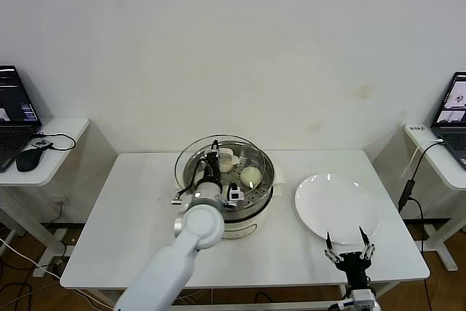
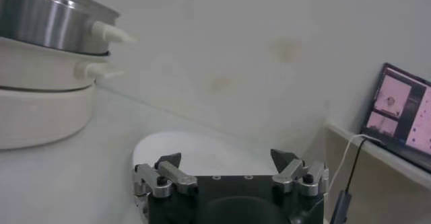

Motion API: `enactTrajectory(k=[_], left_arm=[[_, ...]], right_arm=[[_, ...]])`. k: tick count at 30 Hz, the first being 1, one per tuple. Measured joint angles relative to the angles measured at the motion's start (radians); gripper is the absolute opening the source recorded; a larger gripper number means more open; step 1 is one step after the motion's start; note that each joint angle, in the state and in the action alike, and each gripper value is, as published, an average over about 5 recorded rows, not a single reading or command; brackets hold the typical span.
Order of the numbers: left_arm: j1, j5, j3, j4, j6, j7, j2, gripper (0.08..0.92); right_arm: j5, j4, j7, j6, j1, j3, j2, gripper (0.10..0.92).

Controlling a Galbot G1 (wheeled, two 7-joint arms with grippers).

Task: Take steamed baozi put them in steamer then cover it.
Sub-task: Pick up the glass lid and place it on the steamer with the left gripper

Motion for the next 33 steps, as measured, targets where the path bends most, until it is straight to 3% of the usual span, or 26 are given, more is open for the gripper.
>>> enactTrajectory(k=[12, 29, 33], left_arm=[[0.007, 0.055, 0.010, 0.058, 0.003, 0.001, -0.075, 0.138], [0.028, 0.077, -0.012, 0.073, 0.001, -0.004, -0.102, 0.138], [0.035, 0.082, -0.017, 0.068, 0.001, -0.005, -0.104, 0.182]], right_arm=[[-0.009, -0.014, 0.000, 0.001, 0.000, -0.006, -0.002, 0.823], [-0.014, -0.020, -0.002, 0.004, -0.006, -0.015, -0.008, 0.823], [-0.015, -0.018, -0.003, 0.004, -0.008, -0.017, -0.008, 0.823]])
